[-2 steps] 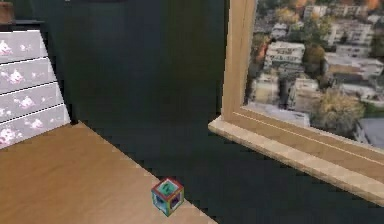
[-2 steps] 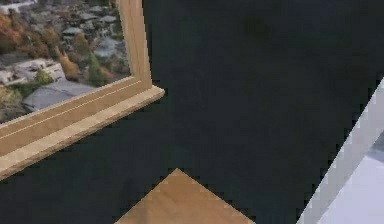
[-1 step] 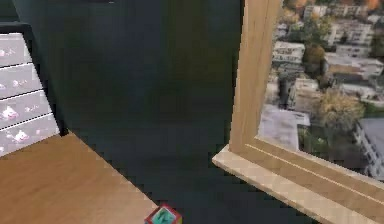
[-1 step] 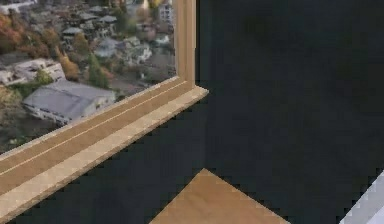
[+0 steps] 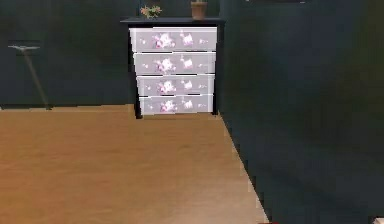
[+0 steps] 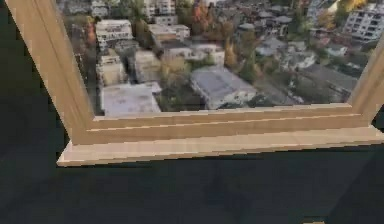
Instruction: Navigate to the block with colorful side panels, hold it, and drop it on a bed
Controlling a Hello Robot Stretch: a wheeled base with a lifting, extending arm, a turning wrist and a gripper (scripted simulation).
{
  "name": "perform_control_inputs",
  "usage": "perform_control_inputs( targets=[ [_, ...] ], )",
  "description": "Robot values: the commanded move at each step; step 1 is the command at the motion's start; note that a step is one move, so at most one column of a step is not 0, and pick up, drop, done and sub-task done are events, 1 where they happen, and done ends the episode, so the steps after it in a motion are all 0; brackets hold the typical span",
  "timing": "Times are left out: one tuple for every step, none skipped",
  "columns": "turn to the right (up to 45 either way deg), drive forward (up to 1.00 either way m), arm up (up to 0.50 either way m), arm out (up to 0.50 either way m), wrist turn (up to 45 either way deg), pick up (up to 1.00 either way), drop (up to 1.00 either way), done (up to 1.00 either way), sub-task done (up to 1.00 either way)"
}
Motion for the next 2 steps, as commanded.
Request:
perform_control_inputs(
  targets=[
    [-45.0, 0.00, 0.00, 0.00, 0.0, 0.00, 0.00, 0.00, 0.00],
    [-12.0, 0.00, 0.00, 0.00, 0.0, 0.00, 0.00, 0.00, 0.00]
  ],
)
